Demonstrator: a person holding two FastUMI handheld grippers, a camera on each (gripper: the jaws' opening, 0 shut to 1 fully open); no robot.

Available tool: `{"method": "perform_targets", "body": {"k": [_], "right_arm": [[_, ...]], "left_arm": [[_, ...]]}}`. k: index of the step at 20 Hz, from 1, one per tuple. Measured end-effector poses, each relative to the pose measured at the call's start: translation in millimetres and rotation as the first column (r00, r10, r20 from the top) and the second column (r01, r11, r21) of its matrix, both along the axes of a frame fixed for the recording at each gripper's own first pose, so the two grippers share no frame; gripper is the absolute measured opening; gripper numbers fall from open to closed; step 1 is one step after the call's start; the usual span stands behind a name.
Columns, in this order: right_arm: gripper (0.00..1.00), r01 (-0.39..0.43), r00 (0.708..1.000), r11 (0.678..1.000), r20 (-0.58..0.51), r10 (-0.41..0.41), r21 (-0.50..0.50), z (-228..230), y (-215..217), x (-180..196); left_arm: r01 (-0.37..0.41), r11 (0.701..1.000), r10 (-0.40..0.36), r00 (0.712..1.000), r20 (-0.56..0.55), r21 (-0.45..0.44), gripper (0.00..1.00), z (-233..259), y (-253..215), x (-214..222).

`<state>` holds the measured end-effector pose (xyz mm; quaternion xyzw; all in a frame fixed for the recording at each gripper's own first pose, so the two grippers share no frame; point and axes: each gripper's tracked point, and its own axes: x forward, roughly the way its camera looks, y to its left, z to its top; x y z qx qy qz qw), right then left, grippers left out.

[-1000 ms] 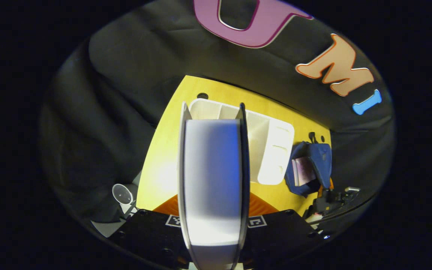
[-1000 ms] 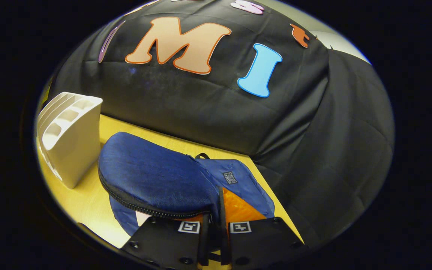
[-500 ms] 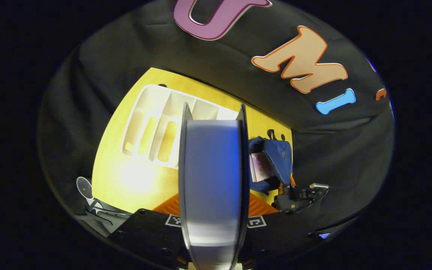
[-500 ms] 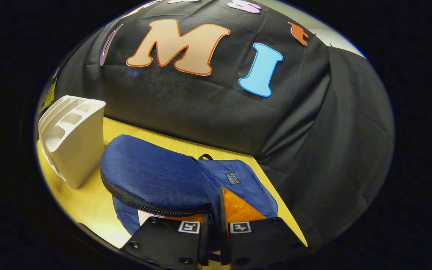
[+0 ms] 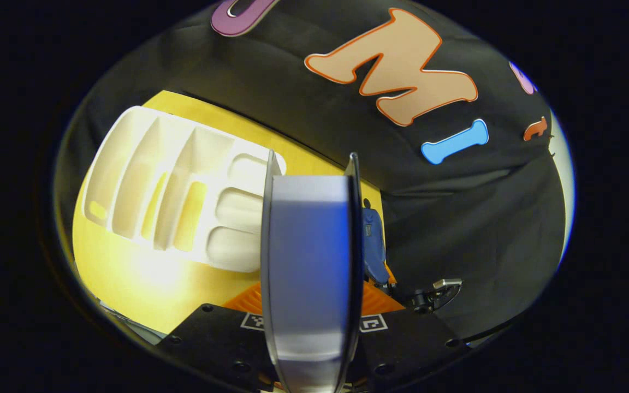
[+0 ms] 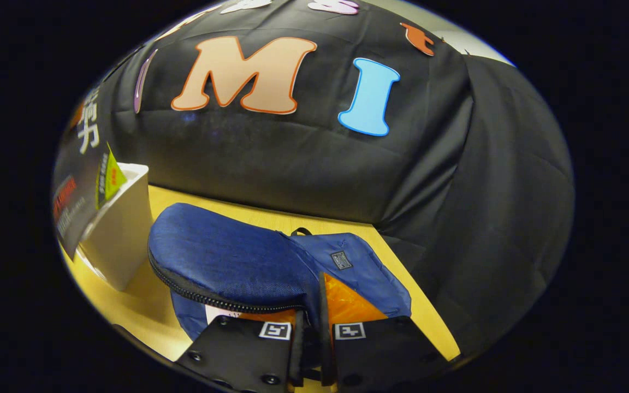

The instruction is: Open the schoolbag, grab two books from the bookshelf and put them into the schoolbag.

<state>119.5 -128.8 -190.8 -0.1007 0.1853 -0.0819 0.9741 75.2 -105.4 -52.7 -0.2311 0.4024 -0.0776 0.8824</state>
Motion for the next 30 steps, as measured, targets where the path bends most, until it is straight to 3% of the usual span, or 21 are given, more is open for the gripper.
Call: {"method": "perform_targets", "body": {"k": [4,7,14,19,30], "right_arm": [[0.17,0.003,1.000,0.997,0.011,-0.004,0.074,4,-5,1],[0.15,-0.016,1.000,0.995,0.017,0.014,0.101,5,-5,2],[0.15,-0.039,0.999,0.987,0.037,0.033,0.155,11,-10,-1],[0.15,-0.066,0.997,0.988,0.048,0.059,0.141,12,-6,-4],[0.15,-0.079,0.996,0.984,0.061,0.070,0.158,10,-1,-7]], "left_arm": [[-0.010,0.996,0.008,1.000,-0.027,-0.085,0.40,-52,-35,15],[-0.031,0.994,0.033,0.999,0.020,-0.107,0.40,-82,-54,44],[0.025,0.984,-0.007,0.995,0.102,-0.177,0.40,-138,-116,80],[0.064,0.938,-0.020,0.991,0.130,-0.342,0.39,-163,-159,114],[0.061,0.892,-0.012,0.994,0.111,-0.449,0.40,-218,-193,155]]}}
